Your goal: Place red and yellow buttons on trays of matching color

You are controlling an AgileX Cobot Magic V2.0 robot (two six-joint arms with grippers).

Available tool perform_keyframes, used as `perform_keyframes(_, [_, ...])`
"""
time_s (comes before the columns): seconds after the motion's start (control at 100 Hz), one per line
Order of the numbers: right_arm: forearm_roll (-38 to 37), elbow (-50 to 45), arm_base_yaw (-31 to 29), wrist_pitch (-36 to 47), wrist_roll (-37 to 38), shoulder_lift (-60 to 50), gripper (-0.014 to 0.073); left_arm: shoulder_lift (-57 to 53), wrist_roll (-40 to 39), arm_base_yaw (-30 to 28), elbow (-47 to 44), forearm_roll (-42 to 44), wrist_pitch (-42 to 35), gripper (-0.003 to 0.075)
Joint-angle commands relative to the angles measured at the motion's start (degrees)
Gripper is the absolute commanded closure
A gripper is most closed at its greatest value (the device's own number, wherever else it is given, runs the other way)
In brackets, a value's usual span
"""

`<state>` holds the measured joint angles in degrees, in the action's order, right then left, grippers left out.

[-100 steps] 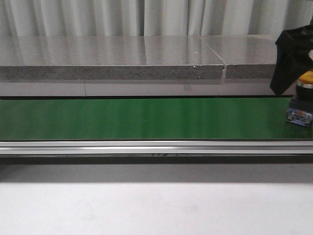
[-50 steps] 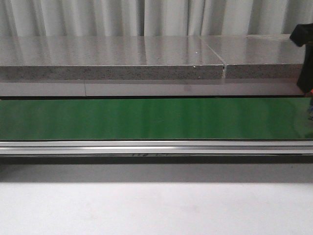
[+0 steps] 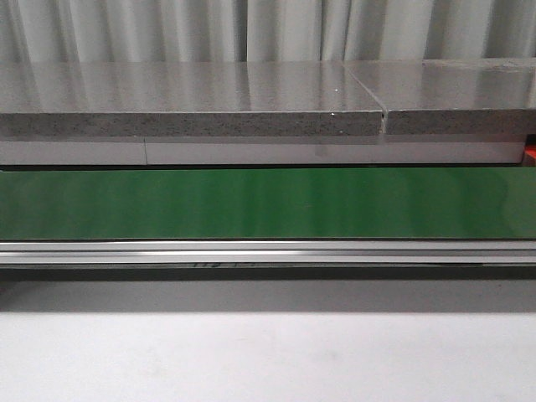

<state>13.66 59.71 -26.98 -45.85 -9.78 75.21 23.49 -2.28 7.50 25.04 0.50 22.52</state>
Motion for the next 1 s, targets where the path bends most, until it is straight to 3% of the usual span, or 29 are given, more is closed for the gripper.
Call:
perform_keyframes(0.0, [0.6, 2.0, -3.6, 3.5, 0.4, 0.3, 0.0484, 0.1, -0.3, 0.4, 1.5, -0.5, -4.7, 0.0739])
perform_keyframes(0.27, [1.1, 1.9, -7.8, 7.6, 1.8, 8.2, 0.0484, 0.1, -0.3, 0.4, 1.5, -0.5, -4.7, 0.0739])
perform_keyframes(0.89, [1.1, 1.8, -7.9, 9.4, 1.9, 18.4, 0.0481, 0.1, -0.3, 0.4, 1.5, -0.5, -4.7, 0.0739])
perform_keyframes(0.99, [1.1, 1.8, -7.9, 8.9, 1.9, 18.4, 0.0434, 0.1, -0.3, 0.4, 1.5, -0.5, -4.7, 0.0739])
